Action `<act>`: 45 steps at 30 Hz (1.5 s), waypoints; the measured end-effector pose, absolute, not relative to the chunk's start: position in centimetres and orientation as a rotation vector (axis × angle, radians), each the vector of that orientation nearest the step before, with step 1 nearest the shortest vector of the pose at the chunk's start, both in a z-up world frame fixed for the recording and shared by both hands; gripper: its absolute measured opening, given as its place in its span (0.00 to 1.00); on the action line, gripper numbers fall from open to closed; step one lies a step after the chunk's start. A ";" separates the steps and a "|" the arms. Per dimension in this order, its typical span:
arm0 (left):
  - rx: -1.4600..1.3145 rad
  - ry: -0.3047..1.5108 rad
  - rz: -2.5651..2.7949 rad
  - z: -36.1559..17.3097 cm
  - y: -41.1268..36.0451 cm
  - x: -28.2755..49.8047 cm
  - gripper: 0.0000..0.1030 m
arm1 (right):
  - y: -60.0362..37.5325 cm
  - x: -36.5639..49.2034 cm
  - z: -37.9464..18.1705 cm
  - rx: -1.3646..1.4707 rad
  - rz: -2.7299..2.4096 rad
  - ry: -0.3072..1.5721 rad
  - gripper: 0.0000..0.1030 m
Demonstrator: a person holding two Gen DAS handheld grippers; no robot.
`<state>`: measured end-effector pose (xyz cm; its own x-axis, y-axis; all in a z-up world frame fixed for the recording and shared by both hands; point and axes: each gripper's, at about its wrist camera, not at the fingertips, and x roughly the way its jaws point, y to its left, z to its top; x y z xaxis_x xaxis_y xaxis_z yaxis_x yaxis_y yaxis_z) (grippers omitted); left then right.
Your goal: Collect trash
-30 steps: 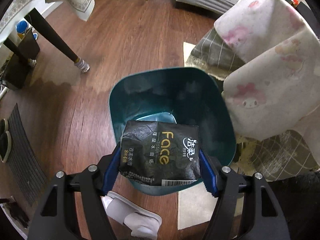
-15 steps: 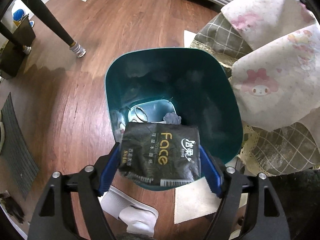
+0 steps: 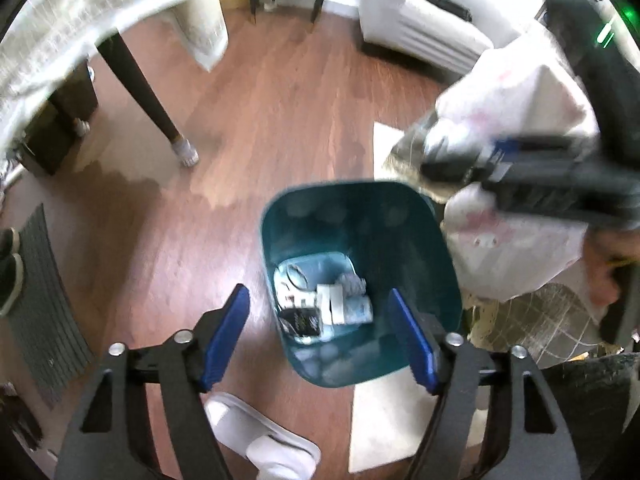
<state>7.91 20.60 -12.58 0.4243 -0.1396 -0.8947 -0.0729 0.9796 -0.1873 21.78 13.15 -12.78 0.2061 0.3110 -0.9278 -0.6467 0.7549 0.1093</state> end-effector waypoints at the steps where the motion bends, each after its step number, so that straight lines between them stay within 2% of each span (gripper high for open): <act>1: -0.205 1.109 -0.040 -11.7 20.8 7.8 0.68 | 13.3 21.7 -13.0 -0.338 0.685 1.192 0.46; 4: -0.198 1.034 -0.021 -9.0 21.7 7.3 0.65 | 13.6 21.0 -13.8 -0.361 0.693 1.200 0.46; 12: -0.230 0.913 0.024 -4.3 22.7 7.0 0.46 | 14.0 20.2 -16.2 -0.369 0.712 1.253 0.46; 24: -0.268 0.836 0.017 -1.0 22.3 6.8 0.42 | 15.1 18.6 -21.5 -0.455 0.704 1.366 0.46; 26: -0.274 0.826 0.015 -0.3 22.2 6.9 0.42 | 14.7 18.6 -21.9 -0.454 0.695 1.381 0.49; 28: -0.268 0.811 0.017 0.5 21.9 7.0 0.41 | 14.2 18.8 -22.4 -0.452 0.681 1.394 0.59; 30: -0.253 0.794 0.013 1.2 21.4 7.0 0.41 | 13.6 19.0 -22.8 -0.455 0.666 1.411 0.64; 32: -0.241 0.784 0.010 1.6 21.0 7.0 0.41 | 13.2 18.9 -23.0 -0.461 0.658 1.423 0.65; 40: -0.218 0.739 -0.014 4.3 19.0 7.3 0.41 | 11.4 18.1 -20.4 -0.454 0.686 1.372 0.65; 45: -0.206 0.720 -0.025 5.4 18.1 7.5 0.45 | 10.4 17.1 -15.8 -0.419 0.731 1.280 0.65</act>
